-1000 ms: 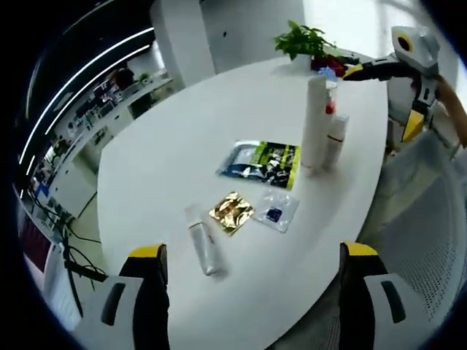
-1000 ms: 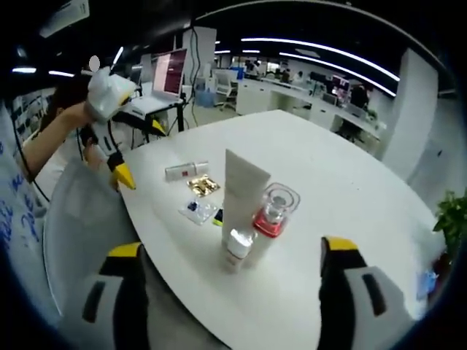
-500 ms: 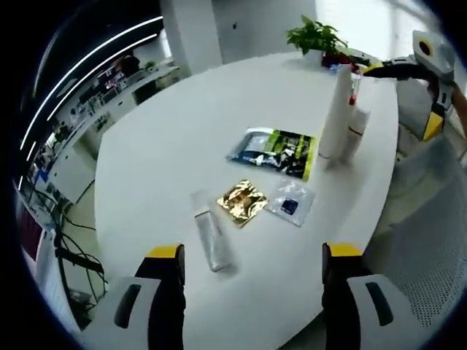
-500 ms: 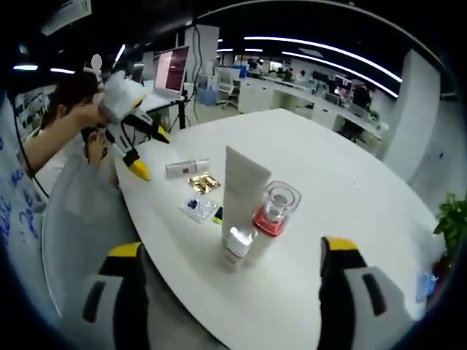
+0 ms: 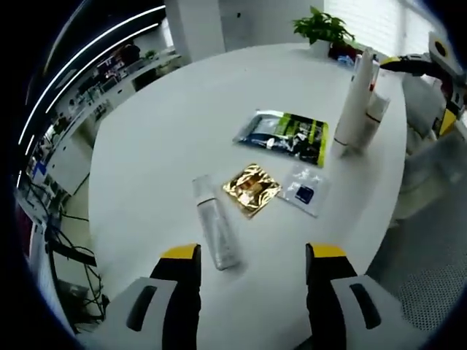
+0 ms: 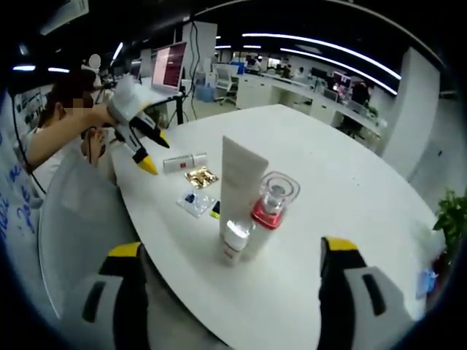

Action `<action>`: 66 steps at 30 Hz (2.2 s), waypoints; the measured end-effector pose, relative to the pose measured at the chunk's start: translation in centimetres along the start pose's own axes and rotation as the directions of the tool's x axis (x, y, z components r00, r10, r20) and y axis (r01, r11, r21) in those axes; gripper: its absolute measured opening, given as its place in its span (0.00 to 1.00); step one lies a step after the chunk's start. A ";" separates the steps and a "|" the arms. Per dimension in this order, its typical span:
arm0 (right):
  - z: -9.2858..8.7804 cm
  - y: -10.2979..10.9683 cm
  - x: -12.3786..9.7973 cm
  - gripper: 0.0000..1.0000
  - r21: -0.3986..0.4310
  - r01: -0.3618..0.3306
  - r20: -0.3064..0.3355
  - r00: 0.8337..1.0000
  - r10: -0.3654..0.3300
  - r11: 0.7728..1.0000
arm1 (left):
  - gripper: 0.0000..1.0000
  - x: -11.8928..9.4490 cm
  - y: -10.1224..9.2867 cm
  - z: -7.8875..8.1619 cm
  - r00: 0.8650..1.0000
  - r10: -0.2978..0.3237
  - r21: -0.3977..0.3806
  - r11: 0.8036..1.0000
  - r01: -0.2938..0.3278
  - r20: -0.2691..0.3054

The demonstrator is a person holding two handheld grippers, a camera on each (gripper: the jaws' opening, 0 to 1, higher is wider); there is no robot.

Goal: Arrange the skincare products in the storage area until every visible bottle or jar stands upright without overlapping.

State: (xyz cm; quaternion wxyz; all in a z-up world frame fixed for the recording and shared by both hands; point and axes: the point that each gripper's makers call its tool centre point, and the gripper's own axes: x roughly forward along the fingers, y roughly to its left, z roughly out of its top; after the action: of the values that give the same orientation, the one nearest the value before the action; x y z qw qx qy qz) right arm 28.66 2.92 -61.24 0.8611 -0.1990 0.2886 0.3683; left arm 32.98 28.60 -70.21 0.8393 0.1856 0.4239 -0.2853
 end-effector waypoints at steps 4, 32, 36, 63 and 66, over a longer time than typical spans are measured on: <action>-0.4 -0.1 0.0 1.00 0.011 0.009 -0.007 1.000 -0.009 1.000 | 0.47 0.5 0.7 0.2 1.000 0.010 -0.029 1.000 -0.010 0.006; -1.5 0.0 0.2 1.00 0.040 0.009 -0.035 0.999 -0.008 0.999 | 0.35 5.0 4.0 0.0 0.998 0.042 -0.183 0.982 -0.051 -0.053; -1.6 -0.1 0.2 1.00 0.039 0.010 -0.037 0.999 -0.009 0.999 | 0.33 5.5 4.3 0.0 0.997 0.051 -0.199 0.978 -0.061 -0.057; -2.2 -1.1 0.5 1.00 0.040 0.013 -0.048 0.999 -0.011 0.999 | 0.20 6.8 4.8 0.2 0.996 0.065 -0.258 0.963 -0.080 -0.066; -2.2 -1.1 0.6 1.00 0.038 0.013 -0.048 0.999 -0.011 0.999 | 0.19 6.8 4.8 0.2 0.996 0.064 -0.257 0.963 -0.079 -0.066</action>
State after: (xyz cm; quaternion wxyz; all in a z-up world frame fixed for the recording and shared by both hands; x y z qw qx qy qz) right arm 29.00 1.32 -63.11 0.8598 -0.1928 0.3149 0.3528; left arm 39.41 29.97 -75.33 0.8537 0.0977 0.4744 -0.1913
